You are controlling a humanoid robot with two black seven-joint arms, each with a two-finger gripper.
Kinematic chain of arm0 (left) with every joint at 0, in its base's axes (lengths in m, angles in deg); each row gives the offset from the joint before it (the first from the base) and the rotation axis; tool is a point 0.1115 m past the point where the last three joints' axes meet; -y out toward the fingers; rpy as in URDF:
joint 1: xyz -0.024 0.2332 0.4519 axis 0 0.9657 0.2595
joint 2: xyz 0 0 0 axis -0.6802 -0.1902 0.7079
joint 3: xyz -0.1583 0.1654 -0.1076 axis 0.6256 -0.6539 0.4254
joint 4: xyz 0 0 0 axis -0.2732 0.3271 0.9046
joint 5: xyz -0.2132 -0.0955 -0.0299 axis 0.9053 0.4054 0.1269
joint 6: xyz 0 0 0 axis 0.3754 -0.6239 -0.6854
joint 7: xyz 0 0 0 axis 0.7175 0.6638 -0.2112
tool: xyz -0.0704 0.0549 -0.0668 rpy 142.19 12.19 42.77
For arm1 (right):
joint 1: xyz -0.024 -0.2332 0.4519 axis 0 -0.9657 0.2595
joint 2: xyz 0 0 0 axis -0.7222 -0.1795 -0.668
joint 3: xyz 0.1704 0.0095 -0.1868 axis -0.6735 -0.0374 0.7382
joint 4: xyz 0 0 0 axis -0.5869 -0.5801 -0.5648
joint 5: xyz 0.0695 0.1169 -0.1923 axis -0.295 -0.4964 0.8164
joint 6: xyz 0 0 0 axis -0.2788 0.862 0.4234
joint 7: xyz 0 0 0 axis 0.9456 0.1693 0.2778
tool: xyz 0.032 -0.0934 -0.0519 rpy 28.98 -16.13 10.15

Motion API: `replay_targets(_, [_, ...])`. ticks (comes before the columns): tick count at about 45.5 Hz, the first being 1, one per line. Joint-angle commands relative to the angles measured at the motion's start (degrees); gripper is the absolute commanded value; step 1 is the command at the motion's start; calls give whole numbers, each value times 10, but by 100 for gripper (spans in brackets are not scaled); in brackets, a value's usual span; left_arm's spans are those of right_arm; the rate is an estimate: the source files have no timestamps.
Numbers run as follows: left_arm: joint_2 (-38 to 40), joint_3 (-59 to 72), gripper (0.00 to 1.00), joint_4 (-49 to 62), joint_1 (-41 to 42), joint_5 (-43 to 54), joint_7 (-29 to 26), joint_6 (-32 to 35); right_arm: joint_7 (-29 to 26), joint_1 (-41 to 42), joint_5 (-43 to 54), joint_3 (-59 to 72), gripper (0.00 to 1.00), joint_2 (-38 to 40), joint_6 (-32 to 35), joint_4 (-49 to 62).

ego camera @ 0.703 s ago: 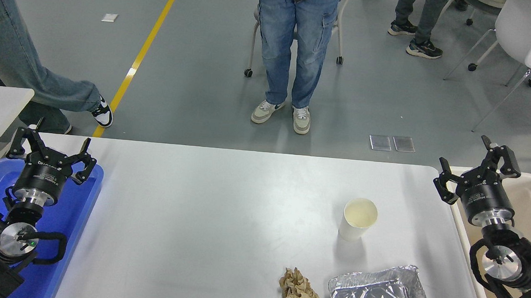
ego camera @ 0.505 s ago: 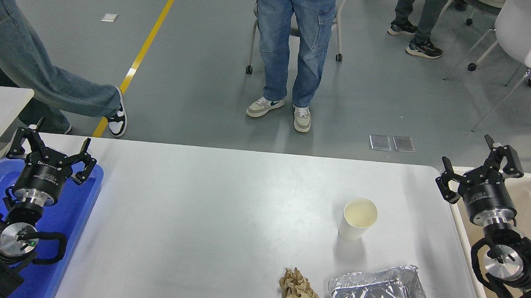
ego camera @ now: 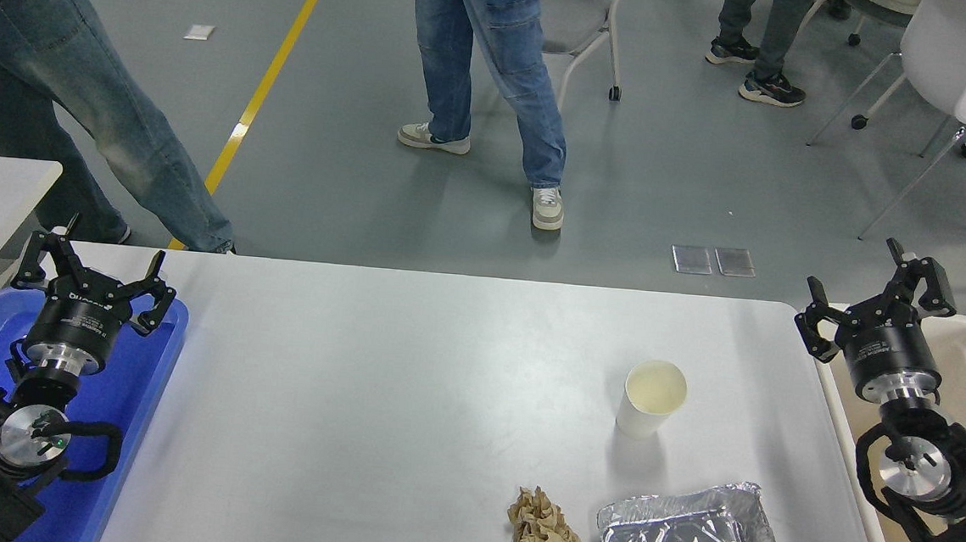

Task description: Clean the table surface

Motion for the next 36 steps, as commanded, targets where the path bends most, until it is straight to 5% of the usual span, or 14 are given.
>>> replay_targets(1, [0,0,100,0,0,0,0,0,0,1,-1,4,100,1,-14,3])
replay_targets(36, [0,0,100,0,-1,-1,1,0,12,-26,-1,10,100,17,0,-6])
